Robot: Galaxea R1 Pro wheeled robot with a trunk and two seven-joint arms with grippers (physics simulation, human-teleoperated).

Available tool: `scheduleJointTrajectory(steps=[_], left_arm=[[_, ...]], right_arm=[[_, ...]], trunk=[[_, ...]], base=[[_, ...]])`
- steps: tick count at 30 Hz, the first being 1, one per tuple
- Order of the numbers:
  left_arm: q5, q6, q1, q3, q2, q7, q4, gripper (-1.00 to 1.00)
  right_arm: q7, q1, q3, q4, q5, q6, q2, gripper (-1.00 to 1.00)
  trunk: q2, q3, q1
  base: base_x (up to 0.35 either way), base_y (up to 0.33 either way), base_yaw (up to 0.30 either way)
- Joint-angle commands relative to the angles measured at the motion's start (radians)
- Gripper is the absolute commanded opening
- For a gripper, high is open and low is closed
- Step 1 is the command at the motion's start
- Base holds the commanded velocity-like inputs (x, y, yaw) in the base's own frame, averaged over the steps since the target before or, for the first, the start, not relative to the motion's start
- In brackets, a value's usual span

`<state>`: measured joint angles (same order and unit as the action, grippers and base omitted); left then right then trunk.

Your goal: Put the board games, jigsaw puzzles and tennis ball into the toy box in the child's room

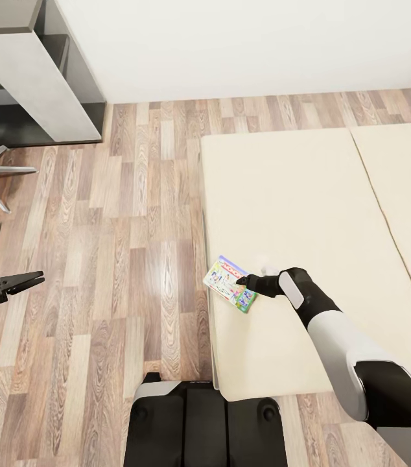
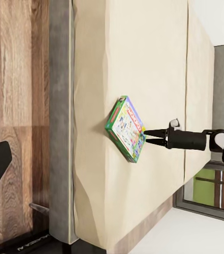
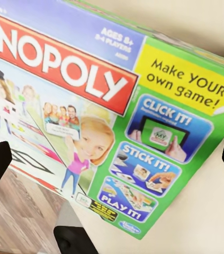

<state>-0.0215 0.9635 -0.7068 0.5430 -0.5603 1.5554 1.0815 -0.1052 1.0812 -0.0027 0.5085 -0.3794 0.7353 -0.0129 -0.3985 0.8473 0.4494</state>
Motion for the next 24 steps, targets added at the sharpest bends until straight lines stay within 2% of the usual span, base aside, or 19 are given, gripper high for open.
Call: scheduleJointTrajectory(steps=[1,9,14,24], left_arm=[[0.001,0.011,0.000,0.000,0.000,0.005,0.000,1.00],[0.002,0.011,0.000,0.001,0.000,0.005,0.000,1.00],[0.001,0.011,0.000,0.001,0.000,0.005,0.000,1.00],[0.000,0.011,0.000,0.002,0.000,0.005,0.000,1.00]], right_arm=[[-0.004,0.000,0.000,0.001,0.004,0.004,0.000,1.00],[-0.004,0.000,-0.003,0.001,0.005,0.000,-0.001,1.00],[-0.004,0.000,-0.003,-0.002,0.003,-0.035,-0.001,1.00],[-0.002,0.000,-0.001,-0.051,0.004,-0.058,0.000,1.00]], trunk=[[-0.002,0.001,0.001],[-0.002,0.001,0.001],[-0.002,0.001,0.001],[-0.002,0.001,0.001]], base=[[0.000,0.000,0.000],[0.000,0.000,0.000],[0.000,0.000,0.000],[0.000,0.000,0.000]])
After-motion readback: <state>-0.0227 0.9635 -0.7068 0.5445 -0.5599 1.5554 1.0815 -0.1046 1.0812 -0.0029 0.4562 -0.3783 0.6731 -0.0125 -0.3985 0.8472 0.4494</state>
